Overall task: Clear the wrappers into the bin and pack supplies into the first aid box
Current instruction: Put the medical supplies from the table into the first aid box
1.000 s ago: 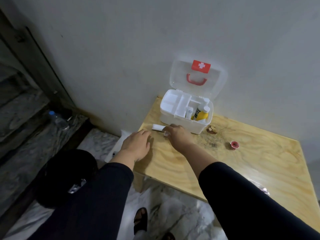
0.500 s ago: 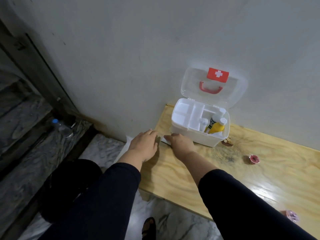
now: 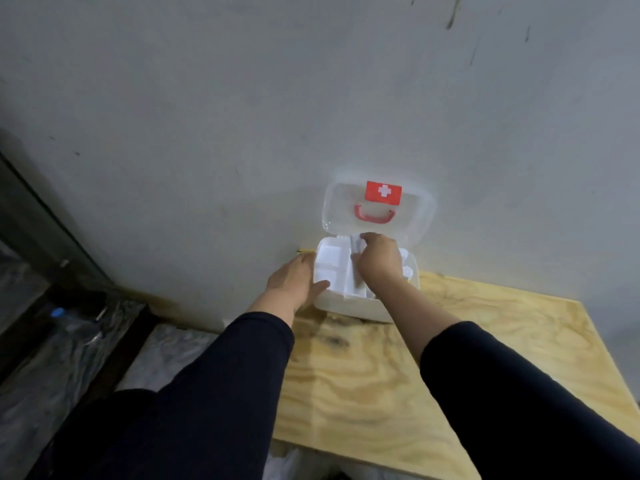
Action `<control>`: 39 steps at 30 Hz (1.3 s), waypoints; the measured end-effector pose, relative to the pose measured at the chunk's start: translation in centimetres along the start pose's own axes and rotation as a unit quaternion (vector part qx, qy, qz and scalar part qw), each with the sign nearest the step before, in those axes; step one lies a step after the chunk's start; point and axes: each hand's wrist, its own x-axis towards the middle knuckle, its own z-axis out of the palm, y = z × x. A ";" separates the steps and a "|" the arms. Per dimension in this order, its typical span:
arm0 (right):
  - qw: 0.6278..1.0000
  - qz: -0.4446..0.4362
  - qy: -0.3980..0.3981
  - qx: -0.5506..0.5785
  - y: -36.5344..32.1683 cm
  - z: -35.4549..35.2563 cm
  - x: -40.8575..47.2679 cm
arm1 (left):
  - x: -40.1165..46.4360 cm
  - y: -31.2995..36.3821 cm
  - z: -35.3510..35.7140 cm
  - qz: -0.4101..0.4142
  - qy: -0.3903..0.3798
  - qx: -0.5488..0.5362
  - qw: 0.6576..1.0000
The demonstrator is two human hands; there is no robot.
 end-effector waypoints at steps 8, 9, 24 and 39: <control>0.997 0.049 -0.042 -0.035 1.1 1.2 3.5 | 2.2 1.4 1.1 -0.004 -0.042 -0.051 0.998; 0.997 0.047 -0.048 -0.039 1.1 1.3 3.7 | 2.4 1.2 1.0 -0.009 -0.045 -0.055 0.997; 0.986 -0.070 -0.094 -0.122 -0.5 4.7 2.4 | 4.2 -1.7 0.5 0.050 -0.080 -0.093 0.991; 0.997 0.008 0.005 -0.081 1.3 -0.2 -0.7 | 4.8 1.8 -4.0 0.224 -0.065 0.098 0.967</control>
